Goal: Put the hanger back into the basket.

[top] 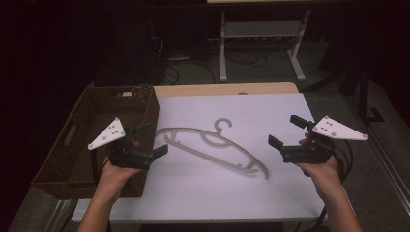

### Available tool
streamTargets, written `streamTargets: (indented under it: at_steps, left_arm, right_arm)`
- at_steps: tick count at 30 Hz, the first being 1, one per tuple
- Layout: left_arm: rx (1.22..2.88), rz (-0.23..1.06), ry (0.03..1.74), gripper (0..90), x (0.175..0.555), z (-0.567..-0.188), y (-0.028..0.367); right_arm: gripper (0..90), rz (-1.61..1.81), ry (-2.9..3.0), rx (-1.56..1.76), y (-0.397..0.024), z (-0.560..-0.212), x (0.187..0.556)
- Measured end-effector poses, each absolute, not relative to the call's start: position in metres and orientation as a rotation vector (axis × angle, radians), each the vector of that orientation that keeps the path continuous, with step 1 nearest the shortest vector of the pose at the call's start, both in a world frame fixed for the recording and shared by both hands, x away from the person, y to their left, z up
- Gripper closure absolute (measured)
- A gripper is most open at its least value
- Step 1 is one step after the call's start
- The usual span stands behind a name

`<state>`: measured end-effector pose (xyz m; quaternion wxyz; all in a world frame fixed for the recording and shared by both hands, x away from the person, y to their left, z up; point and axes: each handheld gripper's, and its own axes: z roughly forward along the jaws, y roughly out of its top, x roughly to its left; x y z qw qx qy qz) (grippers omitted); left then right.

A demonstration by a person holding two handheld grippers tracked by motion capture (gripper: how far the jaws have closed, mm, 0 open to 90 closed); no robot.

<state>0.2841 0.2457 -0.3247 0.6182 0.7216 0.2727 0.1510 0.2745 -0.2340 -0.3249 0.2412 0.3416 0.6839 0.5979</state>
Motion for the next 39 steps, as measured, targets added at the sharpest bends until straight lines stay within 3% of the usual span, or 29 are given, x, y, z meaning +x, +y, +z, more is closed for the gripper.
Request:
streamTargets:
  at_steps: [11, 29, 39]
  left_arm:
    - [1.767, 0.305, 0.607, 0.0, 0.284, -0.330, 0.219]
    - [1.947, 0.211, 0.613, 0.0, 0.289, -0.368, 0.188]
    - [1.999, 0.174, 0.605, 0.0, 0.284, -0.386, 0.179]
  right_arm:
    - [0.0, 1.548, 1.964, 0.960, -0.228, -0.331, 0.279]
    - [0.1, 1.414, 2.125, 0.997, -0.218, -0.346, 0.288]
    - [14.7, 1.343, 2.254, 1.001, -0.208, -0.354, 0.291]
